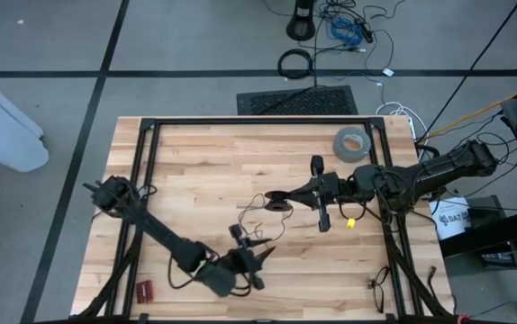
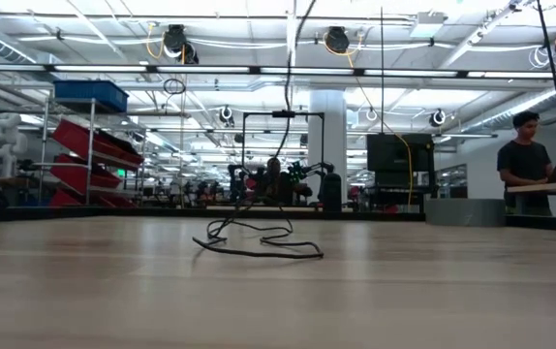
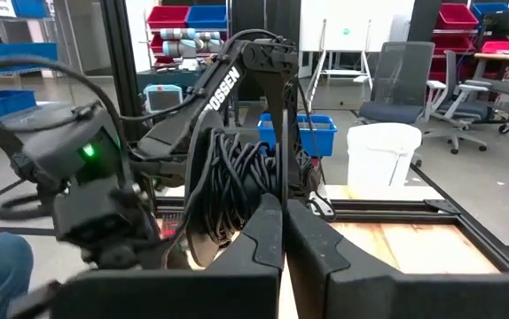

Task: Coil cords
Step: Coil the black wire onto the spool

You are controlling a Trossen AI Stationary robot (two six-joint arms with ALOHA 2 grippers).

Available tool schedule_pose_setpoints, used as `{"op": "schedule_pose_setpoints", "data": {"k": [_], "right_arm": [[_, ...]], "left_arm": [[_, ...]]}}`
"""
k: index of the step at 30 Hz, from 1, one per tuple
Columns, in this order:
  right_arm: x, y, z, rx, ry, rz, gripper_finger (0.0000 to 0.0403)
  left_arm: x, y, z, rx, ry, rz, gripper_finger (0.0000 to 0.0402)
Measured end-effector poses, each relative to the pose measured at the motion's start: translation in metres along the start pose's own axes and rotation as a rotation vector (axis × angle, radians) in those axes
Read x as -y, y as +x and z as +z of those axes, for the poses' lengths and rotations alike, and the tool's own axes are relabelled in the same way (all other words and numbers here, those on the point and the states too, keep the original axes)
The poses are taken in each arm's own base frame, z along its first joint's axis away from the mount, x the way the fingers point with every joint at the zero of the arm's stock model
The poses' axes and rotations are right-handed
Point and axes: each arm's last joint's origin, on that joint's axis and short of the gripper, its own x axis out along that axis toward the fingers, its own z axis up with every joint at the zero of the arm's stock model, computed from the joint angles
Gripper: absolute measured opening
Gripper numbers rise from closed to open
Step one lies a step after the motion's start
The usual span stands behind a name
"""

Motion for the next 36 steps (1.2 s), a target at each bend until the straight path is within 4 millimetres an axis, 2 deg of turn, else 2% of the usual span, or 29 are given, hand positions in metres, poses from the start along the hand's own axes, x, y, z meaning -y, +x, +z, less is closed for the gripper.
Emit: {"op": "schedule_pose_setpoints", "data": {"k": [5,21,25,31,36], "right_arm": [[-0.0012,-0.0002,-0.0006,-0.006,0.011,0.004,0.0000],[-0.0029,-0.0005,-0.0013,-0.012,0.006,0.011,0.0000],[-0.0028,-0.0004,-0.0014,-0.014,0.007,0.011,0.0000],[-0.0028,-0.0005,-0.0024,-0.023,0.007,0.010,0.0000],[-0.0028,-0.0005,-0.0030,-0.029,0.005,0.010,0.0000]], "left_arm": [[-0.0037,0.0106,-0.0075,-0.038,0.026,0.002,0.0118],[-0.0039,0.0111,-0.0073,-0.038,0.046,-0.009,0.0115],[-0.0032,0.0101,-0.0075,-0.038,0.063,-0.012,0.0091],[-0.0014,0.0062,-0.0072,-0.038,0.106,-0.022,0.0014],[-0.0044,0.0064,-0.0067,-0.047,0.120,0.009,0.0006]]}}
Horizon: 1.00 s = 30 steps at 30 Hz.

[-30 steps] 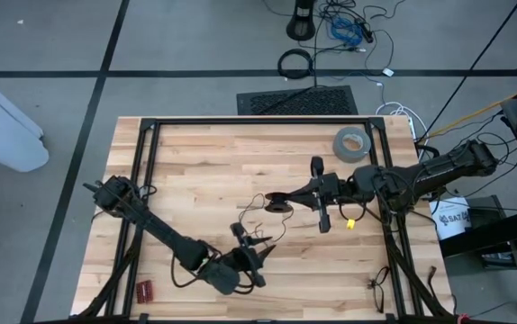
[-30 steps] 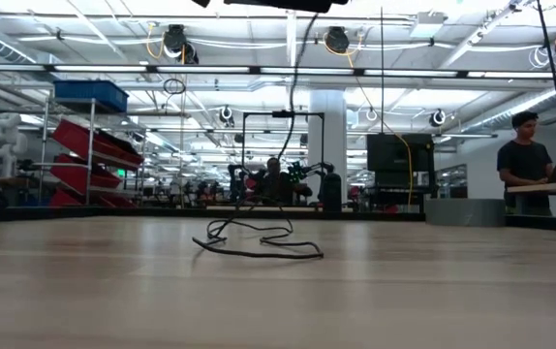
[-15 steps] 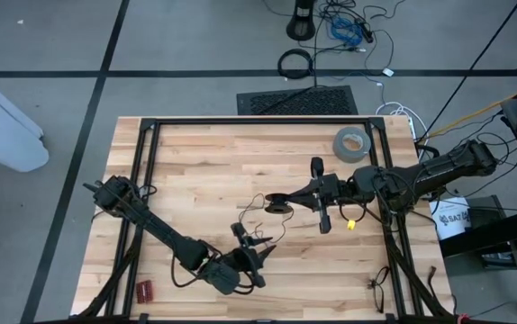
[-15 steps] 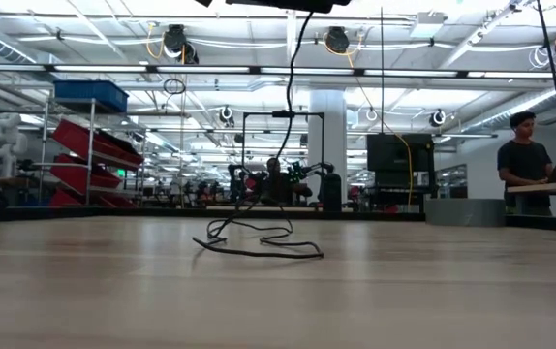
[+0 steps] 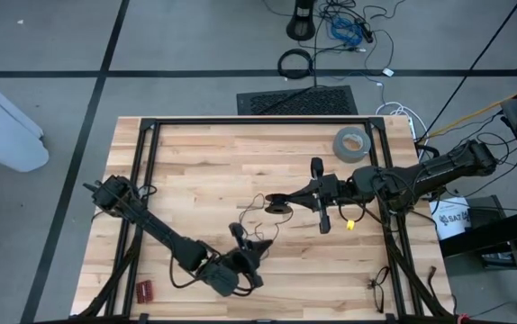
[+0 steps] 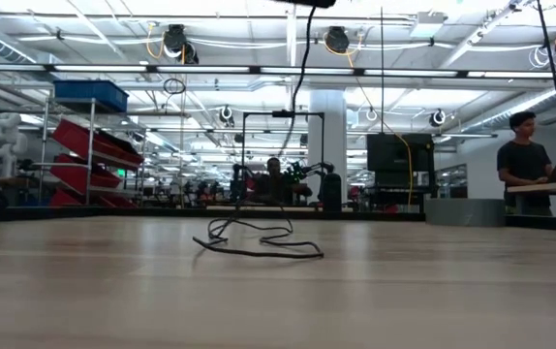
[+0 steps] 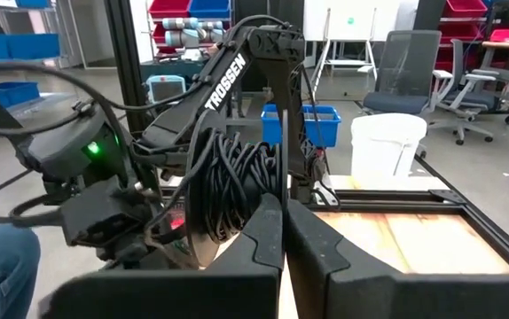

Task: Coil cords
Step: Coil the black wire onto the spool

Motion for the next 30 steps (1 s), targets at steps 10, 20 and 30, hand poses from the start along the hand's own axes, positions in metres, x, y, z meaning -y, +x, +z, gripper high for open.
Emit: {"op": "schedule_pose_setpoints", "data": {"k": [10,20,30], "right_arm": [[-0.001,0.000,0.000,-0.002,0.014,0.023,0.0000],[-0.001,0.000,0.002,0.019,0.023,0.026,0.0000],[-0.004,-0.001,0.002,0.018,0.027,0.042,0.0000]], "left_arm": [[-0.012,0.017,-0.016,-0.115,0.044,0.009,0.0003],[-0.029,0.046,-0.011,-0.098,-0.051,-0.089,0.0002],[-0.048,0.065,-0.015,-0.126,-0.058,-0.005,0.0002]]}}
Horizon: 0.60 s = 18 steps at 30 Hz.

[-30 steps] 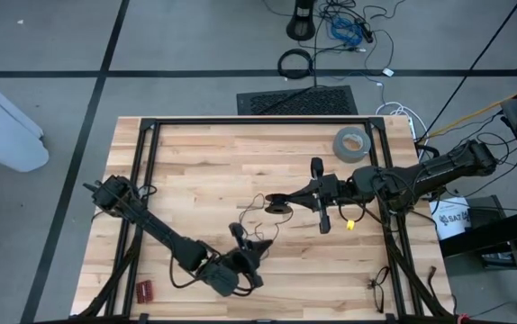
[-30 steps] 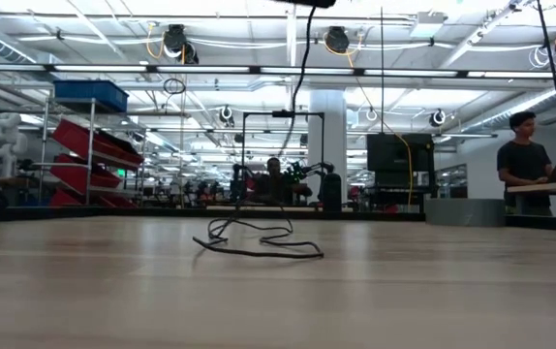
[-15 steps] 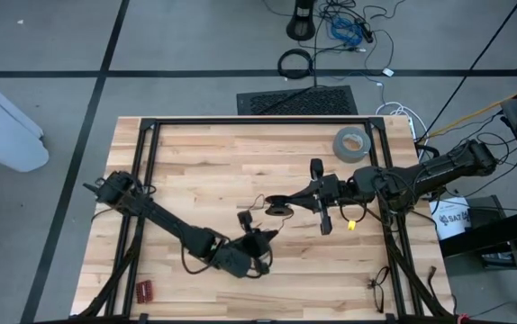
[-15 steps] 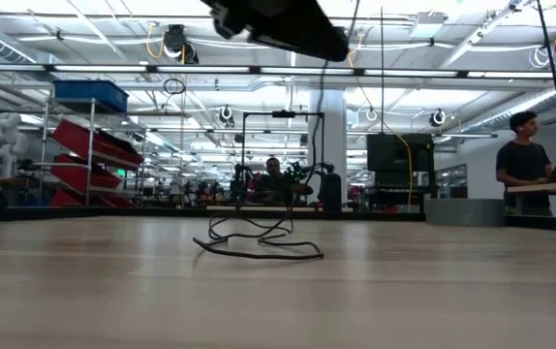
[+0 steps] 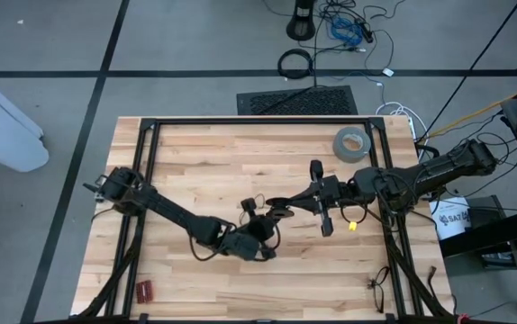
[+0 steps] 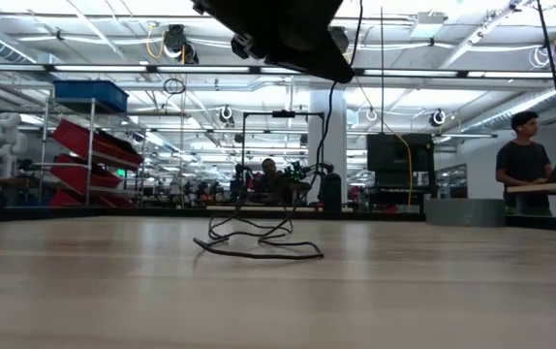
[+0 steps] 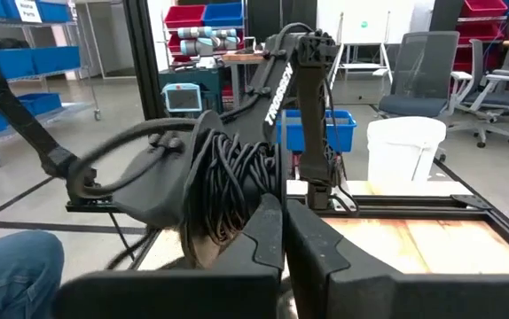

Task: Coil cords
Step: Coil the black wire onto the spool

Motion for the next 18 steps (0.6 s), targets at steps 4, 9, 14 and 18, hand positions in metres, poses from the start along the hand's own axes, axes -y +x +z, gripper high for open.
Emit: {"op": "schedule_pose_setpoints", "data": {"k": [4,9,14,18], "right_arm": [[-0.001,0.000,0.003,0.026,0.012,0.004,0.0000],[-0.001,0.000,0.005,0.051,0.024,0.002,0.0000],[-0.001,0.000,0.005,0.053,0.025,0.005,0.0000],[-0.001,-0.002,0.007,0.061,0.014,0.007,0.0000]], "left_arm": [[-0.008,0.008,0.000,-0.005,-0.017,0.028,0.0002],[-0.013,0.012,0.000,-0.012,-0.019,0.052,0.0002],[-0.018,0.001,0.001,-0.049,0.018,0.125,0.0001],[-0.022,-0.018,0.002,-0.093,0.026,0.144,0.0001]]}}
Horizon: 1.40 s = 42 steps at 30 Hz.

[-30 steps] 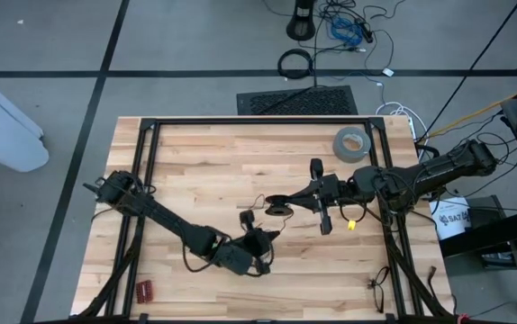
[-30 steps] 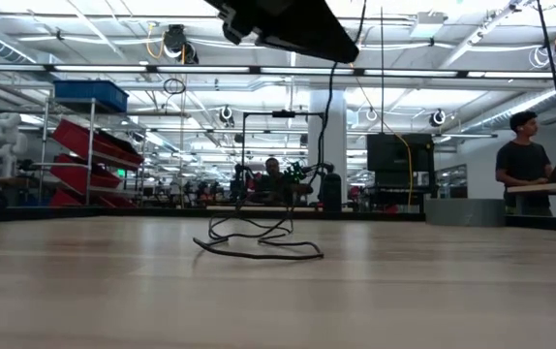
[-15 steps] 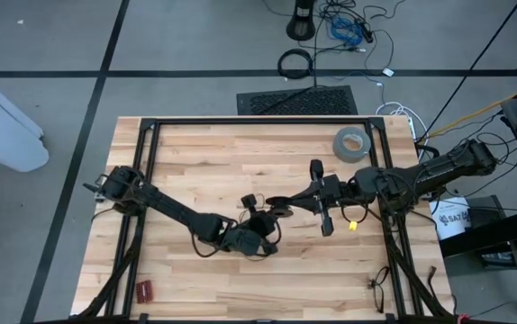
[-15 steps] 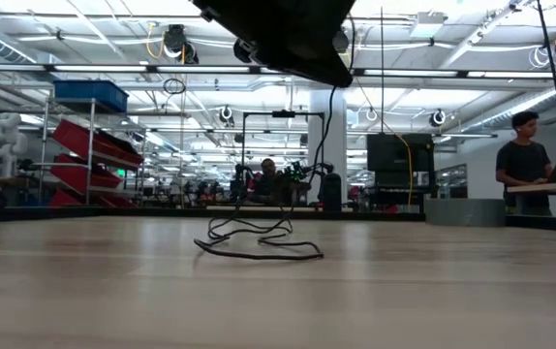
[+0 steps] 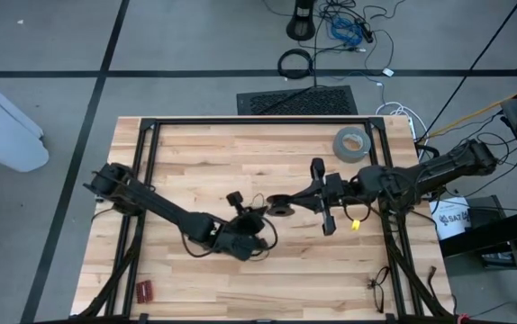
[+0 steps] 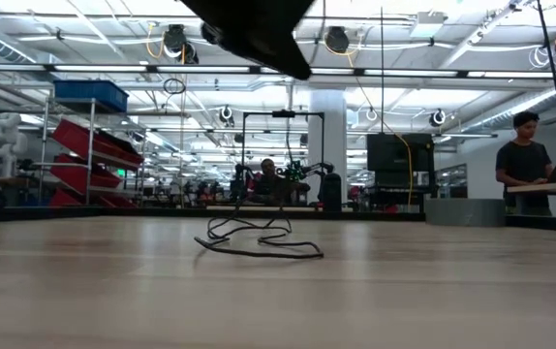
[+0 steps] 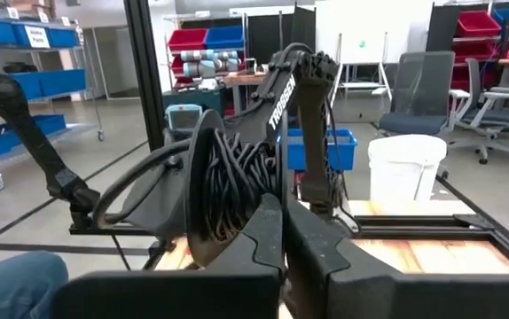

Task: Coil cords
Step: Coil the black wire onto the spool

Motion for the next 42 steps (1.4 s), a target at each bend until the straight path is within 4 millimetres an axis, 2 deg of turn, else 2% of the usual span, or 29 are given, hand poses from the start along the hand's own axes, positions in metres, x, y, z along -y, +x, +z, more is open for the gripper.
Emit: {"op": "schedule_pose_setpoints", "data": {"k": [6,15,27,42], "right_arm": [[0.001,-0.007,0.007,0.024,-0.021,0.000,0.0000],[0.007,-0.011,0.006,-0.015,-0.074,-0.023,0.0000],[0.018,-0.010,-0.007,-0.157,-0.109,-0.075,0.0000],[0.026,-0.008,-0.016,-0.232,-0.120,-0.110,0.0000]], "left_arm": [[-0.012,-0.024,-0.002,-0.038,-0.016,0.054,0.0001],[-0.031,-0.053,0.015,0.010,-0.053,0.031,0.0001],[-0.048,-0.067,0.023,0.022,-0.020,0.019,0.0001],[-0.072,-0.084,0.039,0.069,-0.085,-0.016,0.0001]]}}
